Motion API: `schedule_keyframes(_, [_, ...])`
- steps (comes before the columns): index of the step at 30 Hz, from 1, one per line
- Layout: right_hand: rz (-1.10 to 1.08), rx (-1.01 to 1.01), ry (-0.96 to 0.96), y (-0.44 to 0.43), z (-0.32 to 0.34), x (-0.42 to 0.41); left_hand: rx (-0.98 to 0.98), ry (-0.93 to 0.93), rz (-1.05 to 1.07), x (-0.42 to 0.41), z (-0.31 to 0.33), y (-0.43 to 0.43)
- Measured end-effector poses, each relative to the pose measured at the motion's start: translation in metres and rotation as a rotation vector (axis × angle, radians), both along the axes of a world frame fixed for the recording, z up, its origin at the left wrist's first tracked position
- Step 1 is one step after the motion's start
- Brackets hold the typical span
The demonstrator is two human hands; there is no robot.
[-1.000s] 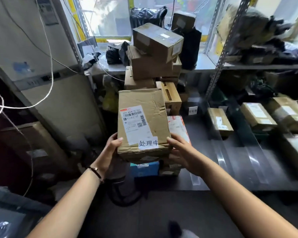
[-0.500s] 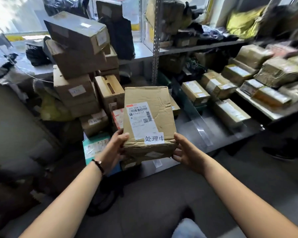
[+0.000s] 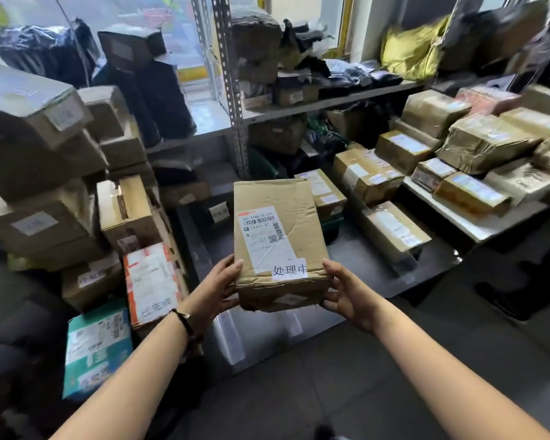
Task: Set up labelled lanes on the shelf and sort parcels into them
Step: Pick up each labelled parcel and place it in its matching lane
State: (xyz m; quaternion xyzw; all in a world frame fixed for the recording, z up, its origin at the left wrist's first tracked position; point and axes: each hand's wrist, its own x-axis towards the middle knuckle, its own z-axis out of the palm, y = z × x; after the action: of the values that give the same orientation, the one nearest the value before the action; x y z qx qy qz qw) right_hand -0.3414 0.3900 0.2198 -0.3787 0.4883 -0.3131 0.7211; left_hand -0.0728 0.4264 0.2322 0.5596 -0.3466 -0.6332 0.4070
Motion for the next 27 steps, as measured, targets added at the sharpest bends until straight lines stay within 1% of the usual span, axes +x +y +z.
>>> schedule_keyframes(5, [0.032,0.023,0.046,-0.050,-0.012,-0.034,0.012,-0.081,0.088,-0.030,-0.016,-0.036])
schedule_keyframes(7, [0.015,0.069,0.035,-0.066,-0.020,-0.041,0.023,-0.104,0.103,-0.034,-0.022,-0.043])
schedule_keyframes(11, [0.017,0.158,0.065,-0.100,-0.036,-0.044,0.050,-0.157,0.198,-0.033,-0.034,-0.068])
schedule_keyframes(15, [0.018,0.202,0.135,-0.130,-0.055,-0.042,0.097,-0.150,0.266,-0.019,-0.048,-0.097])
schedule_keyframes(21, [0.007,0.314,0.103,-0.143,-0.084,-0.043,0.184,-0.101,0.312,-0.008,-0.069,-0.126])
schedule_keyframes(27, [0.024,0.371,0.133,-0.145,-0.113,-0.043,0.260,-0.119,0.306,-0.007,-0.087,-0.132])
